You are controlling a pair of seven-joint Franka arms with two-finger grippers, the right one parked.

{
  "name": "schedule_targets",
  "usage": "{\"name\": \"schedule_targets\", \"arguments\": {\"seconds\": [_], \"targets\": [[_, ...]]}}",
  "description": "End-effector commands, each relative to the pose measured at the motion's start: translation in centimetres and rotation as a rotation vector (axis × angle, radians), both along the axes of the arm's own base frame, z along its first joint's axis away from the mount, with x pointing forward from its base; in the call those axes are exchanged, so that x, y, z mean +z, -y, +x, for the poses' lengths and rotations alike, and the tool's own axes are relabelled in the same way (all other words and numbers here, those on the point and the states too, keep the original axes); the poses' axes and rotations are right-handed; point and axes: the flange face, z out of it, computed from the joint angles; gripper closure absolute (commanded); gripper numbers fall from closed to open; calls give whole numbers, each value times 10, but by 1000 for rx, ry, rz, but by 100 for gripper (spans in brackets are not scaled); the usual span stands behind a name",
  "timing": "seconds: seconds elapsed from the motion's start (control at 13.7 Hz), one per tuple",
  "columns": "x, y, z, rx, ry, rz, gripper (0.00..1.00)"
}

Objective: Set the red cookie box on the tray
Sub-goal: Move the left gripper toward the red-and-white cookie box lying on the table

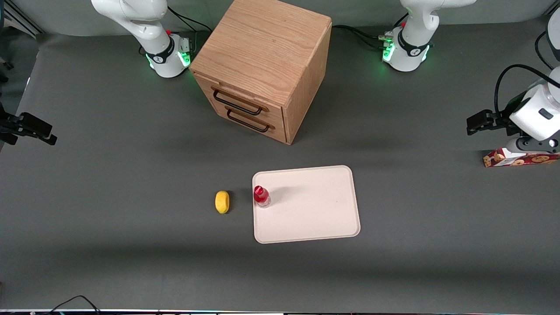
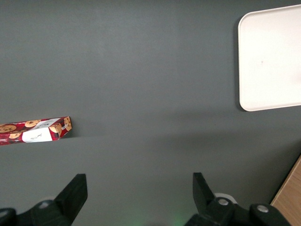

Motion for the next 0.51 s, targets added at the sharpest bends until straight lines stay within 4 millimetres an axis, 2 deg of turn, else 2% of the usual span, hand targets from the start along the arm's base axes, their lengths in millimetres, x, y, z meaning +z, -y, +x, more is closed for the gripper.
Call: {"name": "schedule_targets", "arguments": {"seconds": [0.0, 0.44], "targets": [[6, 3, 0, 4, -9, -1, 0], [5, 1, -1, -7, -18, -2, 0]]}}
